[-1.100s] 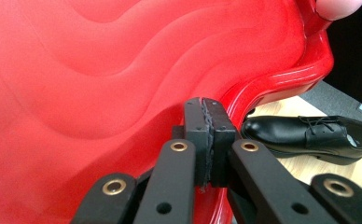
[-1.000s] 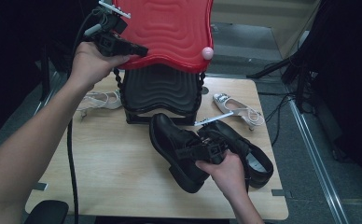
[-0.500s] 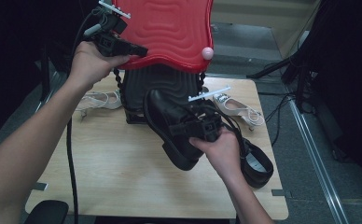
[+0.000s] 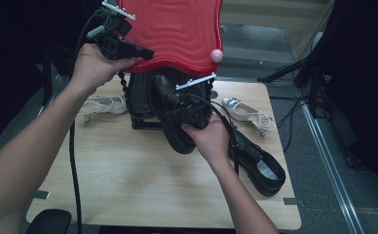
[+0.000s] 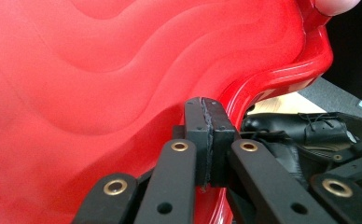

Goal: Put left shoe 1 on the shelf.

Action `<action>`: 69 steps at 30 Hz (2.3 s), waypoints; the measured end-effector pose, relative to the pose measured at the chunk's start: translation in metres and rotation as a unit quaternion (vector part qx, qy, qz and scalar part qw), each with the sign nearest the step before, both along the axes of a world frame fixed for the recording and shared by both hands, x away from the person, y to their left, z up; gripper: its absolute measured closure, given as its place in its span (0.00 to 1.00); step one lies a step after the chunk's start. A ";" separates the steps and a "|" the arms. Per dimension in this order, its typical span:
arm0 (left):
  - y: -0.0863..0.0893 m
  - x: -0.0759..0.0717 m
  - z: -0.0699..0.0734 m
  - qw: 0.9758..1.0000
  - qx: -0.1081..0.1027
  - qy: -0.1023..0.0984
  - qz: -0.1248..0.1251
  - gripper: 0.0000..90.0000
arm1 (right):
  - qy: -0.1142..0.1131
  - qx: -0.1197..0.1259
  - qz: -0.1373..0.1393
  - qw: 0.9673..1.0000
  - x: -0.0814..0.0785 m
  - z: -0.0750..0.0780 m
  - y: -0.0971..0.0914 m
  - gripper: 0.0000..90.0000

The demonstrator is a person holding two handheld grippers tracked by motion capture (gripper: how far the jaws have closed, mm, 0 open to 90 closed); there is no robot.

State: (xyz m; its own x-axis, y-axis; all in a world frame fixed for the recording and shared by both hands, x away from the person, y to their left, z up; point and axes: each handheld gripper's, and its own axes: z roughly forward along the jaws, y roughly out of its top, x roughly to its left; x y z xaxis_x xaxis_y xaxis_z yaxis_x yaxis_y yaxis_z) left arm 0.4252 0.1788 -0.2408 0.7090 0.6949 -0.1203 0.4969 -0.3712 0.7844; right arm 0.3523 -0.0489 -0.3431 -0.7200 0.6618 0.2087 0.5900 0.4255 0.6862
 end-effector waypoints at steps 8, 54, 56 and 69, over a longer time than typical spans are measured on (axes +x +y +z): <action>0.001 -0.001 0.000 1.000 0.004 -0.001 -0.002 1.00 | -0.029 -0.007 -0.012 0.999 0.009 -0.025 0.020 0.96; 0.003 -0.003 -0.003 1.000 -0.002 -0.013 0.001 1.00 | -0.079 0.033 -0.002 0.996 0.003 -0.026 0.046 0.82; 0.003 -0.003 -0.003 1.000 -0.002 -0.013 0.002 1.00 | -0.068 0.039 0.009 0.997 -0.009 -0.027 0.038 0.84; 0.003 -0.004 -0.003 1.000 -0.003 -0.012 0.003 1.00 | -0.043 0.020 0.024 0.999 -0.030 -0.055 0.009 1.00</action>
State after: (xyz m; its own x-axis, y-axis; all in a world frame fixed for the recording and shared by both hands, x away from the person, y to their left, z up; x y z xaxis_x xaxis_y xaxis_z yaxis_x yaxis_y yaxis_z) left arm 0.4216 0.1819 -0.2437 0.7077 0.6985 -0.1065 0.4795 -0.3642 0.7984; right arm 0.3219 -0.0395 -0.3983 -0.7677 0.6181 0.1693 0.5068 0.4238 0.7507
